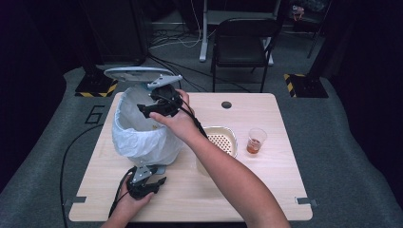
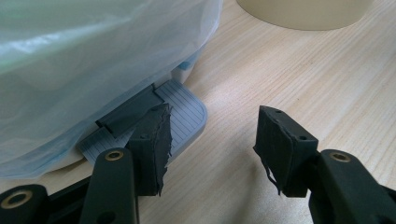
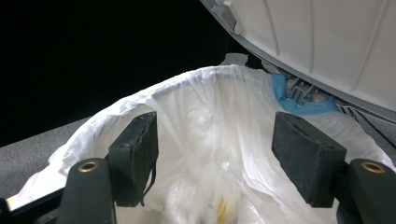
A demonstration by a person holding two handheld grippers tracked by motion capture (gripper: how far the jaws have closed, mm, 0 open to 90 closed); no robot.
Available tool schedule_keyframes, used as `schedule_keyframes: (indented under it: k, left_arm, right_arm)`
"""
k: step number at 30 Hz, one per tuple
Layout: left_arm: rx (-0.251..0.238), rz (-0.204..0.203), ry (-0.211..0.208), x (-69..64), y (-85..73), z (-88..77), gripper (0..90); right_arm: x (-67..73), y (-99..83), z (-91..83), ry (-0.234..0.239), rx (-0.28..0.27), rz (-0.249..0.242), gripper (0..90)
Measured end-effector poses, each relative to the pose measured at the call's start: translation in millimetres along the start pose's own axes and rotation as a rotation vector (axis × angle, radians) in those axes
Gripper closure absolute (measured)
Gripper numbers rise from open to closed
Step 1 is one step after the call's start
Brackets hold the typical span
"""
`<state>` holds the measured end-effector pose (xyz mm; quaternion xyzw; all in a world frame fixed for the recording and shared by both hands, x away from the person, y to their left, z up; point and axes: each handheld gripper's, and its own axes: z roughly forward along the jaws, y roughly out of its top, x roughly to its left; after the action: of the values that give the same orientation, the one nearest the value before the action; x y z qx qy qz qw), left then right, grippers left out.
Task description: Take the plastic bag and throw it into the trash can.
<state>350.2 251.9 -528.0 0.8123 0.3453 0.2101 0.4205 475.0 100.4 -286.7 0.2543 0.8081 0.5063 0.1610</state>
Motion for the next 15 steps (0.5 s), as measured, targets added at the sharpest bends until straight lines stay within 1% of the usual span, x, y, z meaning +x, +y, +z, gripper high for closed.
schedule_keyframes:
  k: [5,6,9,12,15]
  left_arm:
    - [0.001,0.009,0.009,0.6,0.1,-0.3,45.6]
    - [0.000,-0.001,-0.002,0.1,0.0,0.0,45.7]
    - [-0.001,-0.003,-0.001,0.0,0.0,0.0,45.7]
    - [0.012,0.002,-0.008,0.4,0.5,-0.9,45.7]
    - [0.011,0.005,-0.004,0.5,0.3,-0.6,45.7]
  right_arm:
    - [3.3,-4.0,-11.2,0.007,0.011,-0.030,33.5]
    - [3.7,-5.2,-14.1,0.002,0.014,-0.041,34.0]
    - [5.0,-8.6,-23.7,0.009,0.017,-0.044,35.3]
    - [5.5,-11.3,-34.4,0.016,0.005,-0.063,36.3]
    - [5.7,-15.3,-47.3,0.021,-0.005,-0.063,37.7]
